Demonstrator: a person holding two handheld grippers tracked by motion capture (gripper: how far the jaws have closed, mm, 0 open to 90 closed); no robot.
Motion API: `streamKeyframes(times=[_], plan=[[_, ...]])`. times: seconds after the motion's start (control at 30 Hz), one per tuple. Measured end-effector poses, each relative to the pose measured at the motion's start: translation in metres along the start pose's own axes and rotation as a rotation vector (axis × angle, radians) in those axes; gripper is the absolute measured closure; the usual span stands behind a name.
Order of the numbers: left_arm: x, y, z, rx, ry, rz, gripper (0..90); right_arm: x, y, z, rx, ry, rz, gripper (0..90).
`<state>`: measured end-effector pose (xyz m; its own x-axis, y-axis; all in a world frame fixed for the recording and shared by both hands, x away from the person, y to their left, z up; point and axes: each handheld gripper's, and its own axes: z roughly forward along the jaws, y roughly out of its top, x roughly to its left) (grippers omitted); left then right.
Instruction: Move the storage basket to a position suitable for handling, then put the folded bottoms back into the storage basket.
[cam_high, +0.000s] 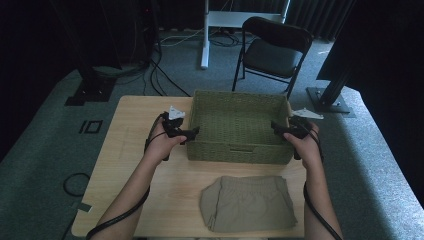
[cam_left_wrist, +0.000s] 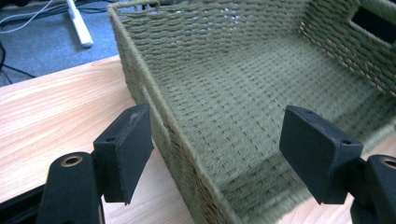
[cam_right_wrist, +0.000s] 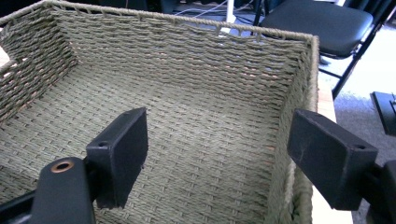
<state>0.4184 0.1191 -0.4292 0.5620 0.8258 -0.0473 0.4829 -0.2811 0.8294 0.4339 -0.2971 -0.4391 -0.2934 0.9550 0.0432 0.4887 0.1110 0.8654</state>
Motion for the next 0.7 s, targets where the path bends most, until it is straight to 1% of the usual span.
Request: streamKeyframes(times=[0.03, 0.07, 0.1, 0.13, 0.17, 0.2, 0.27, 0.33, 0.37, 0.43, 0.53, 0.57, 0.6, 0.7], plan=[[0.000, 0.000, 0.000, 0.001, -0.005, 0.003, 25.3, 0.001, 0.000, -0.002, -0.001, 0.004, 0.012, 20.1], [-0.002, 0.000, -0.001, -0.001, -0.015, 0.001, 25.3, 0.001, 0.000, -0.002, -0.003, 0.005, 0.013, 20.1], [-0.003, -0.001, -0.002, -0.004, -0.016, 0.004, 25.3, 0.001, 0.000, -0.003, -0.007, 0.005, 0.006, 20.0], [-0.004, 0.000, -0.003, -0.007, -0.012, 0.019, 25.2, 0.002, 0.000, -0.005, -0.011, 0.006, 0.001, 19.1], [-0.005, 0.000, -0.005, -0.010, -0.011, 0.023, 25.2, 0.003, 0.001, -0.007, -0.018, 0.012, 0.000, 17.6], [-0.006, 0.001, -0.006, -0.024, -0.018, 0.021, 25.2, 0.003, 0.001, -0.009, -0.027, 0.018, -0.006, 17.4], [-0.007, 0.001, -0.009, -0.034, -0.023, 0.019, 25.2, 0.005, 0.002, -0.013, -0.037, 0.029, -0.012, 17.0], [-0.009, 0.001, -0.012, -0.041, -0.019, 0.020, 25.2, 0.006, 0.002, -0.014, -0.037, 0.033, -0.017, 17.0], [-0.009, 0.001, -0.014, -0.047, -0.018, 0.022, 24.8, 0.009, 0.002, -0.017, -0.037, 0.043, -0.026, 17.0], [-0.010, 0.000, -0.016, -0.047, -0.021, 0.025, 20.5, 0.010, 0.000, -0.021, -0.036, 0.049, -0.036, 17.0], [-0.012, -0.001, -0.019, -0.056, -0.026, 0.032, 20.5, 0.012, -0.001, -0.024, -0.040, 0.054, -0.041, 17.0], [-0.012, -0.001, -0.020, -0.060, -0.028, 0.034, 20.5, 0.014, -0.003, -0.027, -0.038, 0.063, -0.045, 17.0], [-0.013, -0.002, -0.021, -0.063, -0.033, 0.028, 20.5, 0.015, -0.003, -0.028, -0.035, 0.068, -0.048, 17.0], [-0.015, -0.003, -0.023, -0.064, -0.042, 0.037, 20.5, 0.018, -0.005, -0.031, -0.039, 0.076, -0.054, 17.0]])
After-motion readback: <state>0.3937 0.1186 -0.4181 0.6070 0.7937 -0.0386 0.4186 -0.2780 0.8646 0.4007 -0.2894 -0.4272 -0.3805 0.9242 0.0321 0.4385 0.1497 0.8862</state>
